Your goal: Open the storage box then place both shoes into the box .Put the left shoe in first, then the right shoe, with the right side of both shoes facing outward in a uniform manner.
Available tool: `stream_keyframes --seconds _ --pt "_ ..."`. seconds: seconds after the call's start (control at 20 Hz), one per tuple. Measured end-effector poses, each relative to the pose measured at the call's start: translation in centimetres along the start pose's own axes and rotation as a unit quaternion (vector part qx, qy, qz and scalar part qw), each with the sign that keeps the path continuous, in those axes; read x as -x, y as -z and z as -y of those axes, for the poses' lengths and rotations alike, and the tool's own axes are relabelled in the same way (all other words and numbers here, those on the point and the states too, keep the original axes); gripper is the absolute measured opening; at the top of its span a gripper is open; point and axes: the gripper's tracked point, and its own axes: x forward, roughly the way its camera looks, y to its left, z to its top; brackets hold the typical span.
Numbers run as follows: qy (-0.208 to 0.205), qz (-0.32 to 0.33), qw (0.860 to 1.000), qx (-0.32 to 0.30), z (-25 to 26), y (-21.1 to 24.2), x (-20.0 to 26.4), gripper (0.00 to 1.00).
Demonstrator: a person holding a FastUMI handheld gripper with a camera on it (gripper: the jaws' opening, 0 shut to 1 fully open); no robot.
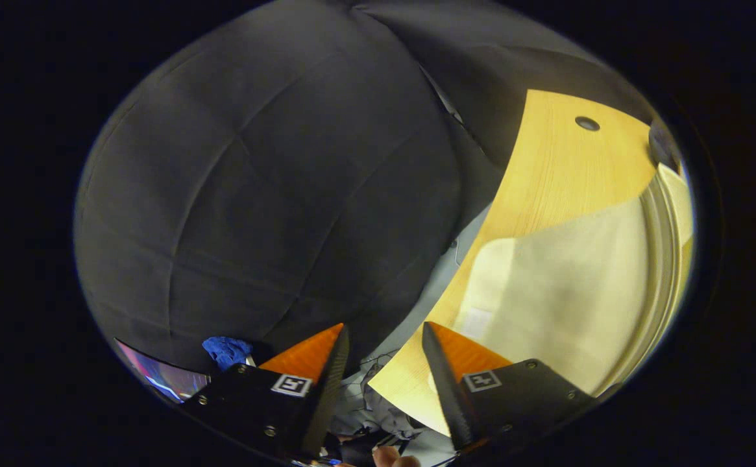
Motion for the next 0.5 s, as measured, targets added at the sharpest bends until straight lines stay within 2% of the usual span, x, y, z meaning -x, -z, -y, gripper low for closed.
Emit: stream_keyframes --seconds 0.05,0.3,0.5 --pt "-0.002 0.007 1.0 0.008 -0.2 -0.7 1.4 0.84" --pt "0.003 0.051 0.998 0.033 0.1 -3.7 9.4 0.85" --pt "0.009 0.088 0.995 0.046 2.4 -5.1 17.1 0.85"
